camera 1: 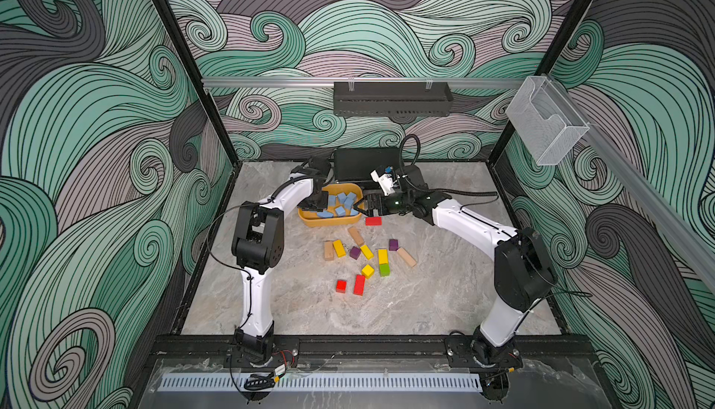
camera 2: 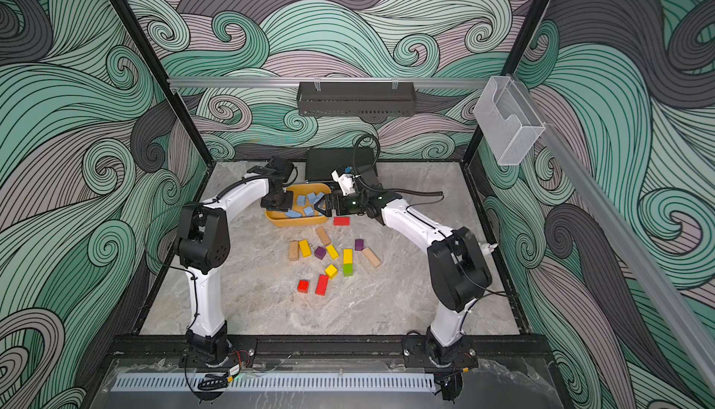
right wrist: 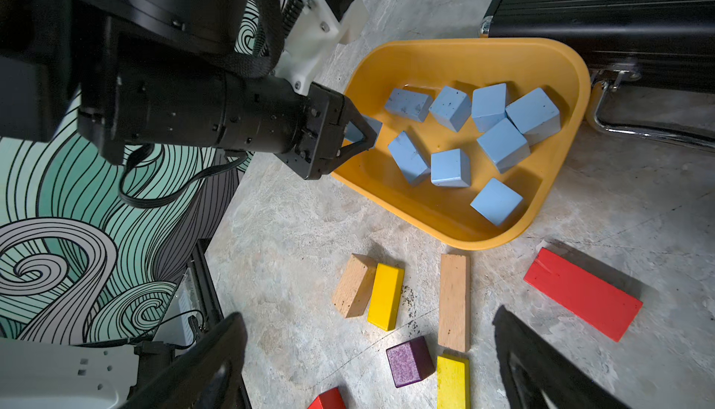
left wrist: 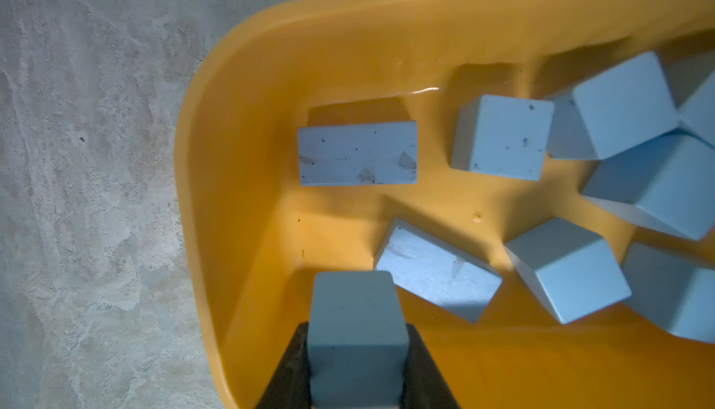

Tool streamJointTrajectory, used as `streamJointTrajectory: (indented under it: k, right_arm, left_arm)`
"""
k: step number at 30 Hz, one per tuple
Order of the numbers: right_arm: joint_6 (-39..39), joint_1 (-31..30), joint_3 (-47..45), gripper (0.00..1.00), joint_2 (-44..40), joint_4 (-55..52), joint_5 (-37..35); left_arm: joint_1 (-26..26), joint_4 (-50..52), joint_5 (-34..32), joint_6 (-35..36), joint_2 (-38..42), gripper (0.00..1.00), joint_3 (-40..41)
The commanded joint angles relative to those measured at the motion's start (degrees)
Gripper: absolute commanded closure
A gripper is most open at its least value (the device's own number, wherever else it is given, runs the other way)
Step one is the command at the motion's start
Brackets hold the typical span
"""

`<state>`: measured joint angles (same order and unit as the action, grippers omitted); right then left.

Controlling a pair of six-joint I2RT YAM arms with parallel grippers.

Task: Pick out the blue building blocks
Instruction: Place the building block in the storage box.

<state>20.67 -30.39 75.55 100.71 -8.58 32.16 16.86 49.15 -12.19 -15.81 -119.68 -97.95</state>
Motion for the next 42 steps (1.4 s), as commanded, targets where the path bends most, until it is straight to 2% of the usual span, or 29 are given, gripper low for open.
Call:
streamJointTrajectory:
  k: [1,12,18,35,42]
  right_arm:
    - [0.5,0.5,0.3,0.01,0.8,1.8,1.3]
    - [0.6,1.3,-0.2,0.01,1.8,1.8,2.5]
    - [0.7,1.5,-0.6,0.01,1.9,2.0,2.6]
    - [0.7,2.1,-0.6,0.01,2.3,2.5,2.8]
    - [1.3,2.4,-0.5,0.01,2.5,3.0,3.4]
  left_arm:
    - [-0.8,-0.5,0.1,0.8,-2.5,1.0,-2.5]
    - [-1.1,-2.1,0.1,0.7,-5.5,0.97,-2.1]
    - [-1.4,-1.9,0.2,0.4,-6.6,0.88,-2.4]
    - [-1.9,-4.8,-5.5,-0.5,-8.8,0.82,-4.2]
    - [-1.9,-5.6,-2.4,-1.0,-10.3,0.82,-5.4]
